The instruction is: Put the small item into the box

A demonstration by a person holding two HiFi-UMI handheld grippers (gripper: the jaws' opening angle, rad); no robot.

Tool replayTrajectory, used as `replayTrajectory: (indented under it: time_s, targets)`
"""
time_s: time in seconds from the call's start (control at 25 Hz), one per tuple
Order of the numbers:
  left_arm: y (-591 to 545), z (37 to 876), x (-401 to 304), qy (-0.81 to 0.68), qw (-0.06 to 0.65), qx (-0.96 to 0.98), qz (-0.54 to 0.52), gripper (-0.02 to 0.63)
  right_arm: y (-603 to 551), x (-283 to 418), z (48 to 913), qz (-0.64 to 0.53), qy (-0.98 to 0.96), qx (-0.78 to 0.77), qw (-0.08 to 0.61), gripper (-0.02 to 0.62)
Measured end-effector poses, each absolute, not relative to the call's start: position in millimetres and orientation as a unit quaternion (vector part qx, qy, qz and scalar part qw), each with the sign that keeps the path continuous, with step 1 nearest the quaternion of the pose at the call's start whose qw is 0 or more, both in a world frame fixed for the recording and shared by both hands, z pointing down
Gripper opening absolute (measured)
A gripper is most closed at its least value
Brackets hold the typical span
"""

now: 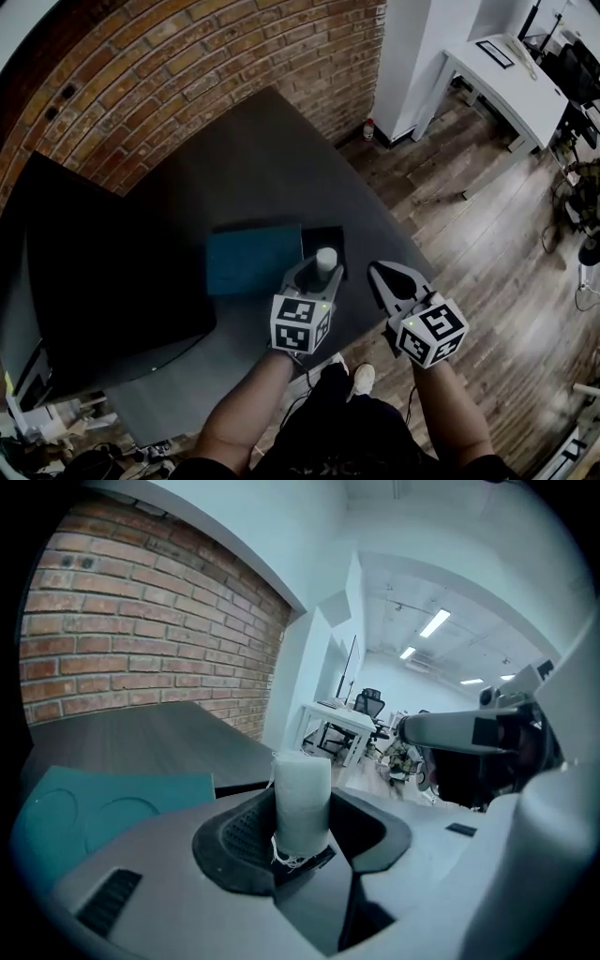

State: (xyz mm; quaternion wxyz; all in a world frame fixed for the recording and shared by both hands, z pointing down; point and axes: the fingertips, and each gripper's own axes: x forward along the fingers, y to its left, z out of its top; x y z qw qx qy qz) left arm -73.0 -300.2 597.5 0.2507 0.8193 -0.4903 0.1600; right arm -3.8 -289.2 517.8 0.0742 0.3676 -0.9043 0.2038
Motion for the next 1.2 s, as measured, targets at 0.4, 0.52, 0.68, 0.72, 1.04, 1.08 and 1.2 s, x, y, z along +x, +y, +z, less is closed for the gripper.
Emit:
replayTrajectory:
  time_s: [0.4,0.52,0.68,0.72,1.04,1.08,1.2]
  targets:
    - [-308.0,624.3,-70.1,-0.499,0.258,0.8,0.21,0.196,-295.0,0.8,528.8,0.213,-0.9,0.372,0.081,0.018]
    - [-308.9,629.2,-70.8,-0.506,0.262,0.79,0.228,0.196,-295.4,0.1,531.3,0.215,-0.9,0.371,0.084,0.018]
    - [-309.4,631.5,-70.0,-0.51,0.264,0.782,0.242,0.196,-299.1,-0.3,536.3,0.217,-0.898,0.372,0.087,0.018]
    - [-309.4,631.8,-69.8,-0.511,0.265,0.781,0.243,0.196,-300.2,-0.4,538.8,0.217,-0.898,0.373,0.089,0.018]
    - [-310.0,636.1,-69.5,-0.523,0.269,0.77,0.248,0.196,-306.5,-2.0,565.1,0.224,-0.893,0.373,0.116,0.018]
    - [-309.5,638.5,-69.5,-0.524,0.272,0.767,0.252,0.196,-306.9,-2.2,566.2,0.225,-0.893,0.372,0.116,0.018]
    - [-309.9,642.0,-70.0,-0.528,0.272,0.761,0.26,0.196,-307.9,-3.9,566.3,0.227,-0.893,0.371,0.116,0.018]
